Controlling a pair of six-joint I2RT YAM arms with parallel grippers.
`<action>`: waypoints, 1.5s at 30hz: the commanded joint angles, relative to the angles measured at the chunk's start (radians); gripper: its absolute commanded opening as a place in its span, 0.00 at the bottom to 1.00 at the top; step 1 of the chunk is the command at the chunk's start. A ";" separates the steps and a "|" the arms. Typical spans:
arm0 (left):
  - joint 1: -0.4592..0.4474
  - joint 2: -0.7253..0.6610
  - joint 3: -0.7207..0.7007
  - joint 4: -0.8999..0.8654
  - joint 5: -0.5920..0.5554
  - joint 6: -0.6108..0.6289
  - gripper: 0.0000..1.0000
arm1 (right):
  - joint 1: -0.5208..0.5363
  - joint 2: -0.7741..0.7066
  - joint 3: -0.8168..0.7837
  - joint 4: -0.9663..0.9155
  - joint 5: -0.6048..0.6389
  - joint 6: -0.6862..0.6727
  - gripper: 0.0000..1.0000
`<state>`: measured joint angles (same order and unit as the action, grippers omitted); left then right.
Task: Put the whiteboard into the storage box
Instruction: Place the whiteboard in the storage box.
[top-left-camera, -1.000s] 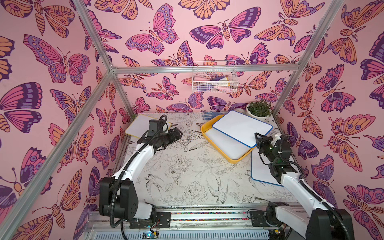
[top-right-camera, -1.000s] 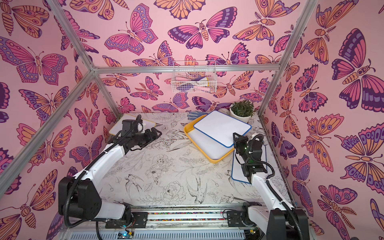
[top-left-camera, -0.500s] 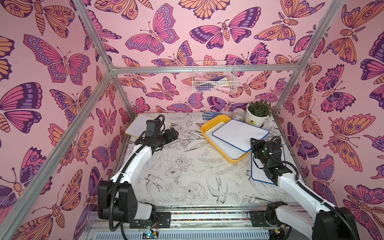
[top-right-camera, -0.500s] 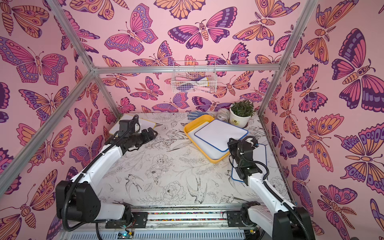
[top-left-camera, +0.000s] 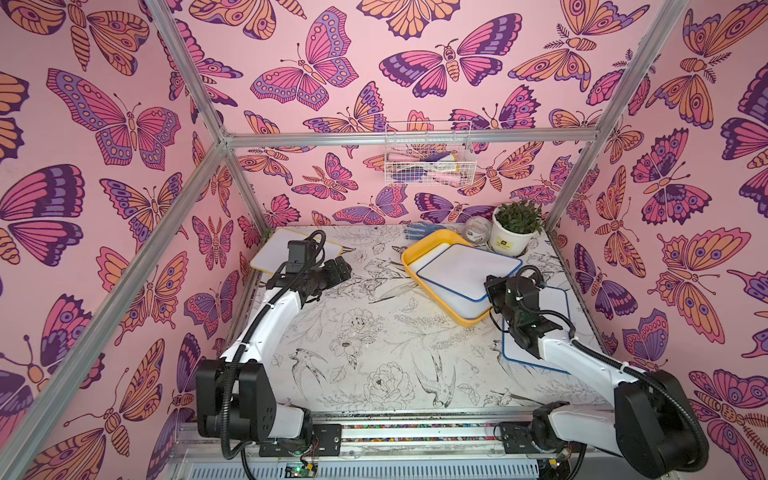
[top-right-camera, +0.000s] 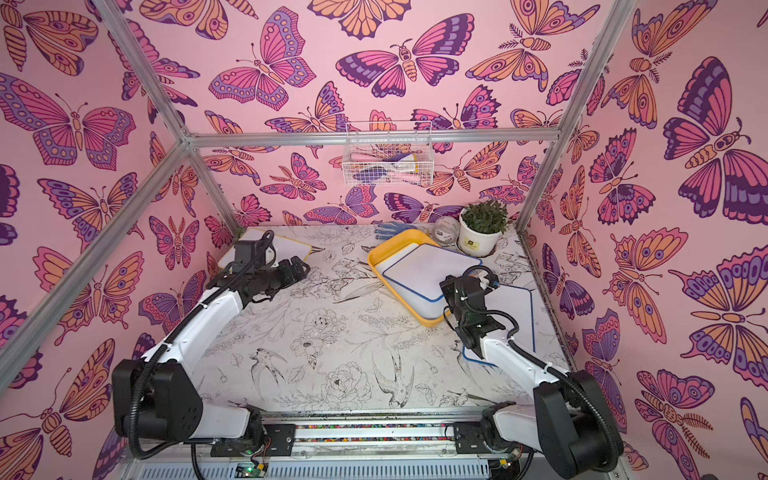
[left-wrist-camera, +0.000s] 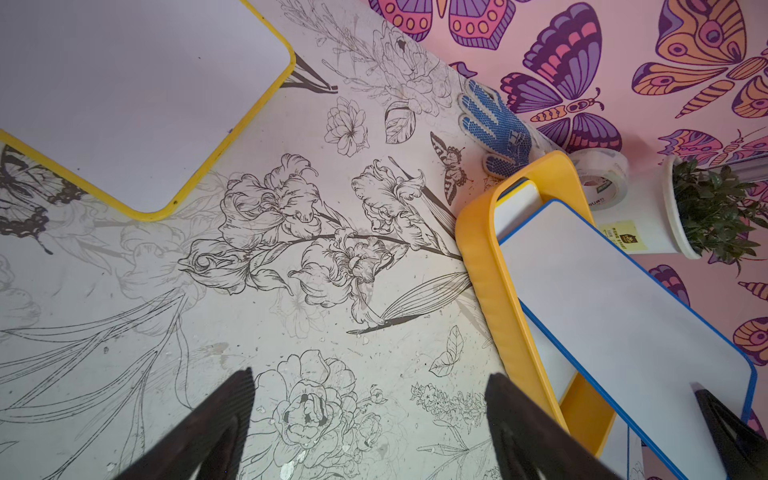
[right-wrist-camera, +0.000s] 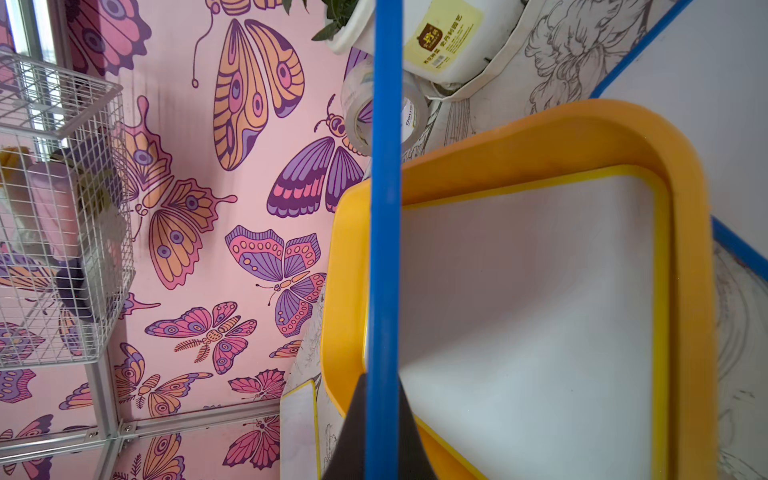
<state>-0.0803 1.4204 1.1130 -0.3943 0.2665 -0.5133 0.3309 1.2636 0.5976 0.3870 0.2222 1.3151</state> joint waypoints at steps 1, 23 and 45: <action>0.022 0.012 0.011 -0.018 0.023 -0.001 0.89 | 0.026 0.037 0.073 0.108 0.062 0.002 0.00; 0.129 0.068 -0.007 0.011 0.069 -0.050 0.89 | 0.070 0.124 0.087 -0.009 0.005 0.013 0.46; 0.202 0.198 0.007 0.023 0.103 -0.079 0.88 | 0.039 0.142 0.236 -0.494 -0.133 -0.060 0.87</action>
<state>0.1177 1.6119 1.1130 -0.3817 0.3523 -0.5854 0.3748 1.4071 0.7784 -0.0132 0.0959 1.2778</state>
